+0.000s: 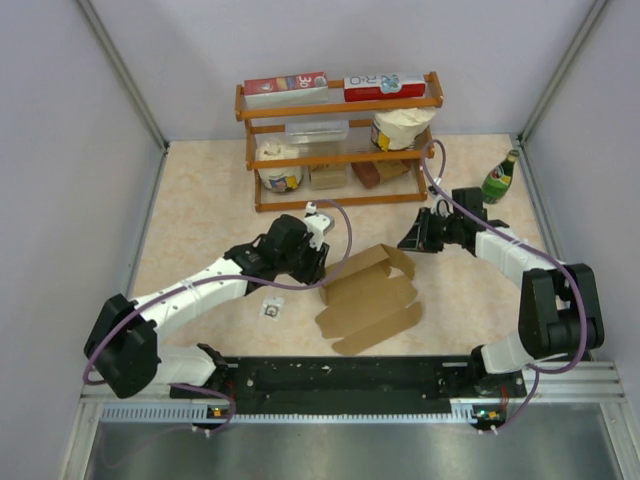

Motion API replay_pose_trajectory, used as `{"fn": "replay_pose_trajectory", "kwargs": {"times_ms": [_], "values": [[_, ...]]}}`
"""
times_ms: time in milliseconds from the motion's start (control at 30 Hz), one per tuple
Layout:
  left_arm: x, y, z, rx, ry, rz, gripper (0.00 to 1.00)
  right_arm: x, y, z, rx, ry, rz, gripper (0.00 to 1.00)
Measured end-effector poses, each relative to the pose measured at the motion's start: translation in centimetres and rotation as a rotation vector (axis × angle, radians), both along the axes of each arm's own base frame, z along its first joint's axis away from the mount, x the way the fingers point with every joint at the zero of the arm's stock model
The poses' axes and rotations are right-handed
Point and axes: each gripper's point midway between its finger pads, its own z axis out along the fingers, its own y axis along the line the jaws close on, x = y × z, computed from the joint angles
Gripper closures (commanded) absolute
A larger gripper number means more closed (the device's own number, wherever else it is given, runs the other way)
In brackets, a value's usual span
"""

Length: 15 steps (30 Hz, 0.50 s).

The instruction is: Fold the paper box

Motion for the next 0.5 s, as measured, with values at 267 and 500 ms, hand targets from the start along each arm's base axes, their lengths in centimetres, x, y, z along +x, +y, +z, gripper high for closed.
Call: {"fn": "replay_pose_trajectory", "kwargs": {"times_ms": [267,500], "values": [[-0.6,-0.4,-0.9,0.016,0.02,-0.017,0.64,-0.5,-0.1,0.0,-0.005,0.017,0.0,0.8],[-1.1,-0.7,-1.2,0.02,0.028,-0.028,0.64,-1.3,-0.2,0.5,-0.011,0.021,0.011,0.8]]}}
